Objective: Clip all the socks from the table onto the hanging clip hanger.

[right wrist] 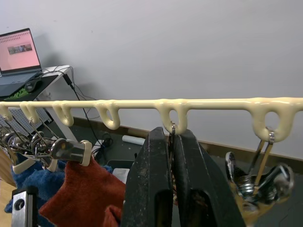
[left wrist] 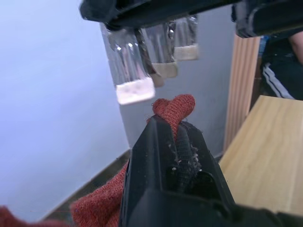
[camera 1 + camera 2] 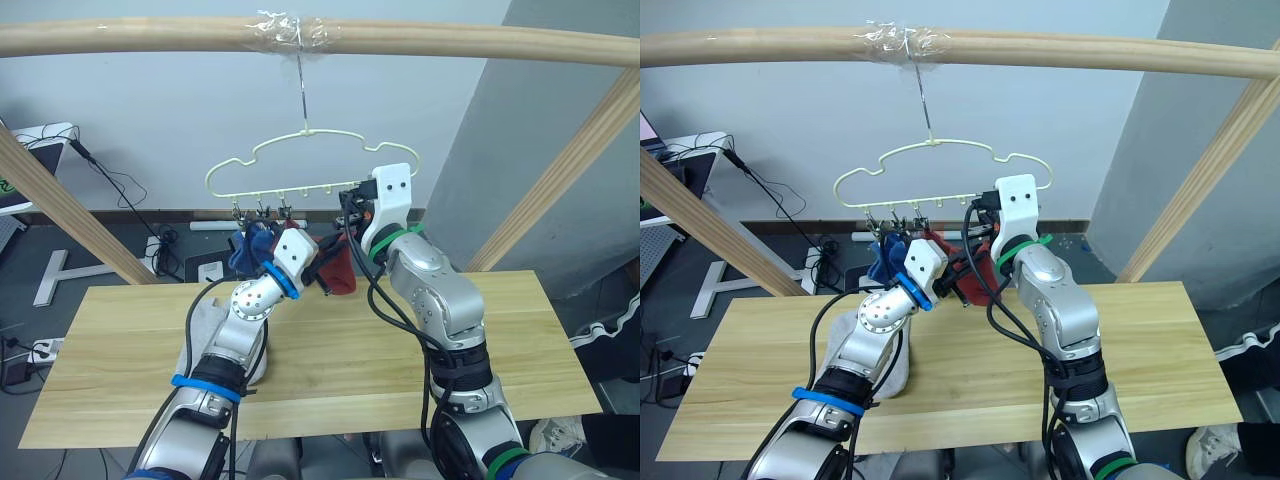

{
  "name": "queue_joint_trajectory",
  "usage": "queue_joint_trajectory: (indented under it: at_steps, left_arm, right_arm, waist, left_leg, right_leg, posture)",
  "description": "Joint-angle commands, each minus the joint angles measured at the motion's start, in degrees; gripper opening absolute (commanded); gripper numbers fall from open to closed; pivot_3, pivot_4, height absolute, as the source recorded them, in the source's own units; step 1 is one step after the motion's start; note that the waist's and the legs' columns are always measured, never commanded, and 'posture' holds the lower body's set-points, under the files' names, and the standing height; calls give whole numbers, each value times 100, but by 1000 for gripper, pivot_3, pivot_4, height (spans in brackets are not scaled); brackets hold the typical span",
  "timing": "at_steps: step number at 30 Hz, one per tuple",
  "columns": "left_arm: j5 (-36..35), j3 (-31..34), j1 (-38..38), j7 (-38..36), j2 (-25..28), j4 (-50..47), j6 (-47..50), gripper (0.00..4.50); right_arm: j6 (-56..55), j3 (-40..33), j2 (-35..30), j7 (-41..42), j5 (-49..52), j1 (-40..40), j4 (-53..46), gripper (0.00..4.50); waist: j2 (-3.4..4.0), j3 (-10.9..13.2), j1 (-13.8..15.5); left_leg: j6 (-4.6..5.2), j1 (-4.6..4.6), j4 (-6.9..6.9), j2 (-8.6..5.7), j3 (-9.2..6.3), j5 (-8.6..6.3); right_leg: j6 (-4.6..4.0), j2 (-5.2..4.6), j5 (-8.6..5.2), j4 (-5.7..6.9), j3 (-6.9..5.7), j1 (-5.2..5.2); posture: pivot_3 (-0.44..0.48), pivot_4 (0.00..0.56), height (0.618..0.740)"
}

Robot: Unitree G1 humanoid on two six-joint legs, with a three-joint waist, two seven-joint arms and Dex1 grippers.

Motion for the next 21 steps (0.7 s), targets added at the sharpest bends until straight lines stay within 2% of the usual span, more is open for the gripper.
queue_joint_trajectory:
  at_steps: [1, 17, 18, 21]
  left_arm:
    - [3, 114, -132, 157, -36, -17, -214, 14]
    - [-55, 134, -260, 207, -167, 8, -339, 14]
    - [-58, 140, -260, 202, -168, 9, -343, 0]
    - [-46, 154, -261, 204, -182, 11, -359, 0]
  right_arm:
    - [27, -87, 69, -27, 157, -142, -264, 0]
    - [317, -284, 241, -103, 506, -100, -264, 0]
    - [329, -308, 256, -127, 545, -96, -264, 525]
    - [338, -340, 228, -199, 620, -94, -256, 1519]
  waist:
    - [0, 0, 0]
    - [0, 0, 0]
    - [0, 0, 0]
    - [0, 0, 0]
  left_leg:
    - [0, 0, 0, 0, 0, 0]
    - [0, -1, -1, 0, -1, 0]
    - [0, -1, -1, 0, -1, 0]
    - [0, -2, -1, 0, -1, 0]
  right_leg:
    - [0, 0, 0, 0, 0, 0]
    - [0, 0, 0, -2, -1, 0]
    - [0, 0, 0, -1, -2, 0]
    - [0, 0, 0, -2, -2, 0]
  posture:
    - [-54, 165, 705]
    - [-51, 164, 705]
    - [-51, 164, 705]
    - [-50, 164, 705]
